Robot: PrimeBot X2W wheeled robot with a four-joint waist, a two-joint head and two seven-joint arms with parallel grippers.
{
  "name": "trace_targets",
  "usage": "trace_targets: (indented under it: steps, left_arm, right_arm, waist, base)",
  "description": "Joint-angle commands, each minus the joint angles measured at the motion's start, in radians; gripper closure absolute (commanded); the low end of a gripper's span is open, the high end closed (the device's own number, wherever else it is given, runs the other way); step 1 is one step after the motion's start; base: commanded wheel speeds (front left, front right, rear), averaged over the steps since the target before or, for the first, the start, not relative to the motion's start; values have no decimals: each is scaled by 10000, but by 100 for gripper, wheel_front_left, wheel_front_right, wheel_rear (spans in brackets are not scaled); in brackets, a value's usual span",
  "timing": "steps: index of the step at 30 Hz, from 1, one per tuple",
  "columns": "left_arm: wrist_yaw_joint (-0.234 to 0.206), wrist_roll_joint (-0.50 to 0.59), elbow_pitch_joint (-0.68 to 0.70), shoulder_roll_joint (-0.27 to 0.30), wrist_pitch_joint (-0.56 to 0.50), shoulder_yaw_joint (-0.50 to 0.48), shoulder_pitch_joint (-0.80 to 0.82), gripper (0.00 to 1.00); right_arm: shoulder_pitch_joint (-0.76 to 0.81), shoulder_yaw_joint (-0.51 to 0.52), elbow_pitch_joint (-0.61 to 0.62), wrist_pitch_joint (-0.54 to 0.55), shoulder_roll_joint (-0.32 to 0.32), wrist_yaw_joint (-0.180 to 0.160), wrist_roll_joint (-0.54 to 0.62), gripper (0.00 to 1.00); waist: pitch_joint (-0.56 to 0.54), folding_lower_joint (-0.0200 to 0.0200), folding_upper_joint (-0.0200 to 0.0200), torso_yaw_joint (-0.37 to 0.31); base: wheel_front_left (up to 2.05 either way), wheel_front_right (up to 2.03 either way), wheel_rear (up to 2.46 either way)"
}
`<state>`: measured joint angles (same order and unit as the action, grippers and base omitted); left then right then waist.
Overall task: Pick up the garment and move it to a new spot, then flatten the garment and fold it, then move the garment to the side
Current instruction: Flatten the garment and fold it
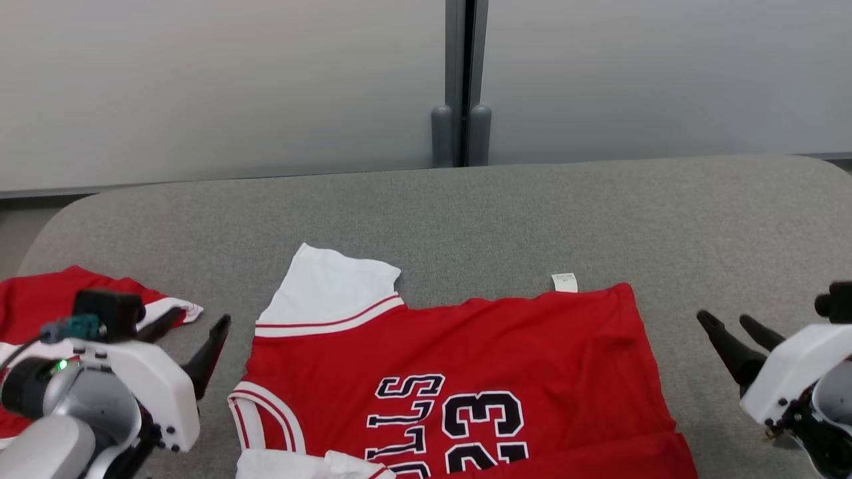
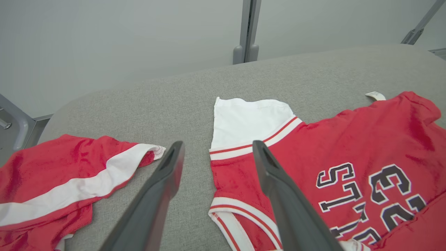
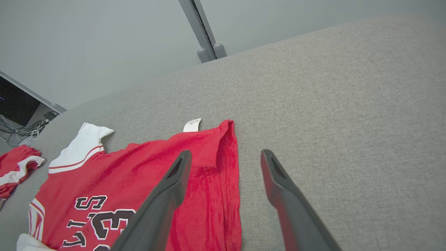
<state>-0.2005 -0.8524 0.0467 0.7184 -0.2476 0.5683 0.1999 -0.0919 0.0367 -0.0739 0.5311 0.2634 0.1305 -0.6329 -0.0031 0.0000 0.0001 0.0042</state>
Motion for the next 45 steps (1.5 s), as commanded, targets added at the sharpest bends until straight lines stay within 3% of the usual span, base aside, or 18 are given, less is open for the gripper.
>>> trace_targets:
  steps: [1, 14, 19, 24, 29, 45]
  left_arm:
    - [335, 110, -426, -98, -42, -7, 744, 0]
    - [2716, 566, -4123, -1415, -283, 678, 4911, 0]
    - [3162, 651, -5324, -1793, -355, 1058, 6103, 0]
    - [3310, 474, -6129, -1967, -479, 1728, 6847, 0]
    - [3306, -218, -6298, -1750, -522, 2618, 7270, 0]
    - [3312, -2291, -7223, -1122, -148, 4137, 8178, 0]
  right_arm:
    - [-587, -149, -237, -199, -11, 6, -66, 0]
    - [-4075, -1462, -2943, -844, -2, 4, -169, 0]
    - [-4996, -1930, -3873, -797, -112, 6, -434, 0]
    - [-5512, -2392, -4459, -774, -135, 6, -645, 0]
    - [-5543, -2988, -4722, -628, -228, 6, -934, 0]
    - [-5217, -4168, -3570, -511, -125, 4, -1711, 0]
  waist:
    - [582, 0, -1, -67]
    - [2697, 0, -1, -117]
    - [3356, 0, -1, -92]
    - [3842, 0, -1, -174]
    - [4039, 0, -1, -384]
    - [4619, 0, -1, -1143]
  base:
    - [0, 0, 0]
    - [0, 0, 0]
    - [0, 0, 0]
    - [0, 0, 0]
    - [0, 0, 0]
    - [0, 0, 0]
